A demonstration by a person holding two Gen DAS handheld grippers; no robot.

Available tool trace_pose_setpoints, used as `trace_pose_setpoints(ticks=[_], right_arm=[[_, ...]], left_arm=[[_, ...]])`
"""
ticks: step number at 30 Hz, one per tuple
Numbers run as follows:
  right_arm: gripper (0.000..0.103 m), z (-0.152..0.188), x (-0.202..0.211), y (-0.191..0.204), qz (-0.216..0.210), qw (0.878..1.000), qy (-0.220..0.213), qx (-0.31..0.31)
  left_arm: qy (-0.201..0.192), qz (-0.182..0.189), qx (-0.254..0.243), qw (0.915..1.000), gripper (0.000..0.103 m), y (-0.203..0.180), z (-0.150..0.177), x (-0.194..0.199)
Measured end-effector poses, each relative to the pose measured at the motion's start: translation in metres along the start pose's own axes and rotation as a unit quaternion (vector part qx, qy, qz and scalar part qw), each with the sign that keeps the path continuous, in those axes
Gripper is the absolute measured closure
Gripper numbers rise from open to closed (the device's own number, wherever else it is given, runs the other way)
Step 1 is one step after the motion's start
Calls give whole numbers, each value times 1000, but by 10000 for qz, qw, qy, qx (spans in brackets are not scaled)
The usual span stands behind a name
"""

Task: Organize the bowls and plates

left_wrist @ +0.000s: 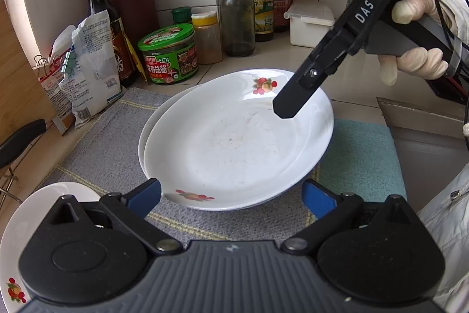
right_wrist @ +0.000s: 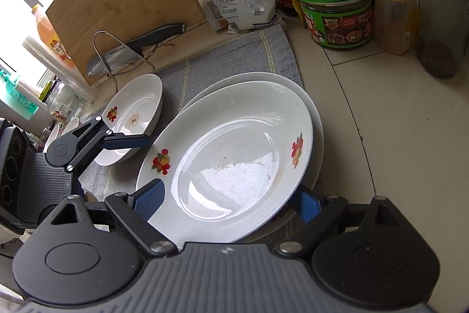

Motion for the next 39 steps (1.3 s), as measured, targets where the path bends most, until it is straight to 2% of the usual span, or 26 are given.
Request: trace_pose_setpoints(ticks=[12, 18, 33, 39], right_arm=[[8, 7, 4, 3, 105, 9999, -16, -37], [8, 9, 5, 3, 267, 9996, -33, -71], [8, 19, 8, 8, 600, 9980, -218, -30], [4, 15, 19, 19, 660, 9962, -514, 233]], left_arm=[[-86, -109, 138, 9998, 2, -2, 6, 15], [-8, -276, 217, 9994, 2, -6, 11, 20], [-37, -577, 712, 9958, 1, -15, 26, 46], [-57, -753, 871, 9933, 1, -14, 31, 56]])
Point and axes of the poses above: each gripper's, at about its wrist camera, not at the fingertips, and x roughly against the way its jaws point, y to its left, z to its underside, the point moved 10 cm from there along -x, roughly the way its jaws point, and after that the axes turned 5 degrees about z, right-handed, at the moved point
